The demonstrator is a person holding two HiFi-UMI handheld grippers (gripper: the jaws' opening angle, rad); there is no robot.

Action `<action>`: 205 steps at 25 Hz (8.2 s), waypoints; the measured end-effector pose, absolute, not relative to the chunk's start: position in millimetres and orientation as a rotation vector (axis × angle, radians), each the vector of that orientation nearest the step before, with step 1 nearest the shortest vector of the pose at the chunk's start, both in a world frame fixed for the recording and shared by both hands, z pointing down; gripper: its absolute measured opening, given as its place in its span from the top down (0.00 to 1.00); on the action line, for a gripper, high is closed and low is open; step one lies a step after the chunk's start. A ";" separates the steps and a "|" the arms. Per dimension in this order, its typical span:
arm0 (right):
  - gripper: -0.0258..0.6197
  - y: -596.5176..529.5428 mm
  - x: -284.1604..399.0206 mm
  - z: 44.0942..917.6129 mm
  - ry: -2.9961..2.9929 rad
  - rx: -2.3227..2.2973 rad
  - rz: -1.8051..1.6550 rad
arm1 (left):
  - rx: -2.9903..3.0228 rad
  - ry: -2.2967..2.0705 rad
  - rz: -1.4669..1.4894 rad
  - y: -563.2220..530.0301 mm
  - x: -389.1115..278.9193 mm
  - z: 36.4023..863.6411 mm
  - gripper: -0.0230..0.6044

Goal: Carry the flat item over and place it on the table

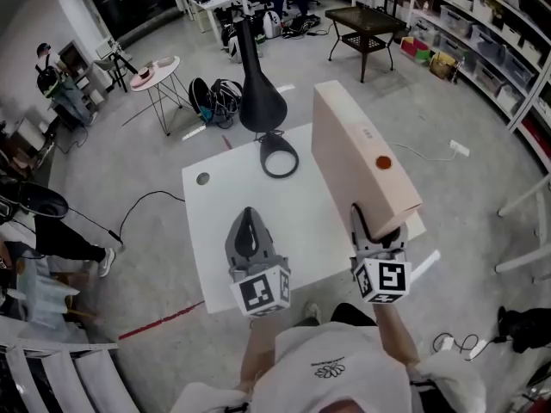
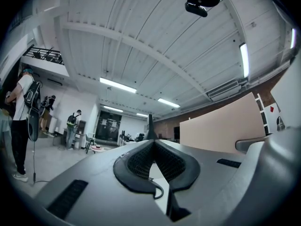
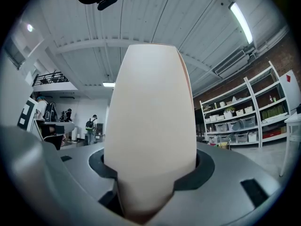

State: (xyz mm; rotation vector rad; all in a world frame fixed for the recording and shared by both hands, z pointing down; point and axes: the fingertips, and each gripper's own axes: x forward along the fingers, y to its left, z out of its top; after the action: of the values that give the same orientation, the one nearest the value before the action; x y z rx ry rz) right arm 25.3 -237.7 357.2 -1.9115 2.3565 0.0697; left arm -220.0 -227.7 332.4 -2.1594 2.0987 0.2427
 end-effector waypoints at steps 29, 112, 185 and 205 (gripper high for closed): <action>0.51 -308.5 49.0 344.5 2.548 -1.892 0.392 | -2.080 2.226 0.205 -282.0 -178.5 333.8 0.94; 0.46 -305.5 37.9 563.7 3.766 -0.988 1.966 | -2.168 2.289 -0.038 -263.2 -177.9 401.0 0.94; 0.92 -310.6 7.8 301.1 2.615 -1.551 0.236 | -2.165 2.018 0.098 -257.1 -137.6 295.9 0.94; 0.94 -296.5 1.6 325.9 2.642 -1.599 0.258 | -2.044 2.115 0.138 -245.6 -148.4 295.0 0.94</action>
State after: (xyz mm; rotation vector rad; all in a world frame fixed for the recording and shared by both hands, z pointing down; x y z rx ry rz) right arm 1.6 -296.5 325.9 -1.5987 2.6425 0.2582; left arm -148.4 -245.6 295.0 -2.0438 2.1151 0.1376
